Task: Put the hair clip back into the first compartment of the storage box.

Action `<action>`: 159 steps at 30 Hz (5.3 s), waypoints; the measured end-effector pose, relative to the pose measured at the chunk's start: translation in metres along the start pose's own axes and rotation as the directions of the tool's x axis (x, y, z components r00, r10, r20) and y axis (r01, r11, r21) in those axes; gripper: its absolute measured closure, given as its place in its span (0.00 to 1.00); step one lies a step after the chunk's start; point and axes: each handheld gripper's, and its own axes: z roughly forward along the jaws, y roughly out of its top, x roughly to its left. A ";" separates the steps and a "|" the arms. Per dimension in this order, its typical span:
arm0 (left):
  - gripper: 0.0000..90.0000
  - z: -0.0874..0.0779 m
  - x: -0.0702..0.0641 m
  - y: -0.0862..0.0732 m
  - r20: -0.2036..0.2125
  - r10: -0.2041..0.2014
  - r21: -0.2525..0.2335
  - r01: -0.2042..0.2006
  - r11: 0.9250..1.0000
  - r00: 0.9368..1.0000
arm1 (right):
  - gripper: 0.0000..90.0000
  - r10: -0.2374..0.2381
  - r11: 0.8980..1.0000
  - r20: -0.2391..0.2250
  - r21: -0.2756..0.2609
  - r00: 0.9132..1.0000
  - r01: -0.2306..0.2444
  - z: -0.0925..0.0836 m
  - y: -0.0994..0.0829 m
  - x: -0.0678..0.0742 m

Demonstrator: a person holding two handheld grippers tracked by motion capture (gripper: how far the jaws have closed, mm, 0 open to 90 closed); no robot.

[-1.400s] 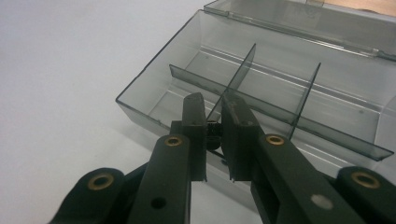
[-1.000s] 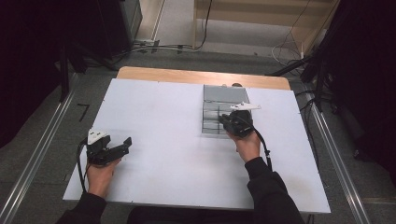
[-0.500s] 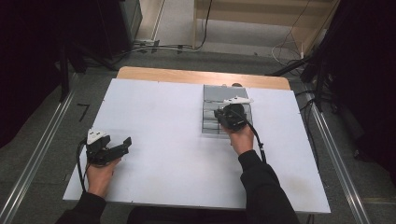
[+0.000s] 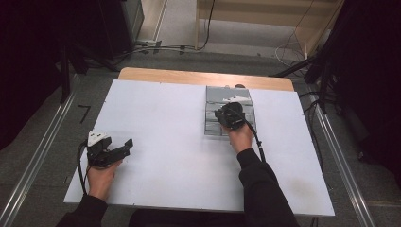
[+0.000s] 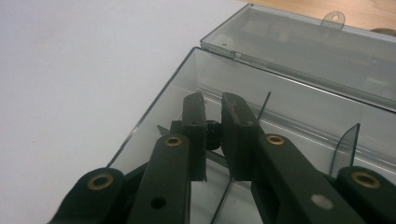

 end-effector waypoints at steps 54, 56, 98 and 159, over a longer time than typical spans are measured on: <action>0.17 0.000 0.001 0.000 0.001 0.001 0.001 -0.001 1.000 1.000 | 0.33 0.024 1.000 -0.062 0.006 0.998 -0.024 -0.020 -0.005 -0.008; 0.17 0.000 0.001 0.000 0.001 0.001 0.001 -0.001 1.000 1.000 | 0.33 0.023 1.000 -0.065 0.004 0.998 -0.023 -0.021 -0.006 -0.009; 0.17 0.000 0.000 0.000 0.001 0.005 0.001 -0.005 1.000 1.000 | 0.22 0.018 1.000 -0.056 -0.013 0.998 -0.018 -0.038 -0.030 -0.016; 0.17 0.001 -0.002 0.000 0.004 0.011 0.007 -0.011 1.000 1.000 | 0.21 0.038 0.998 -0.046 -0.056 0.998 -0.041 -0.080 -0.064 -0.038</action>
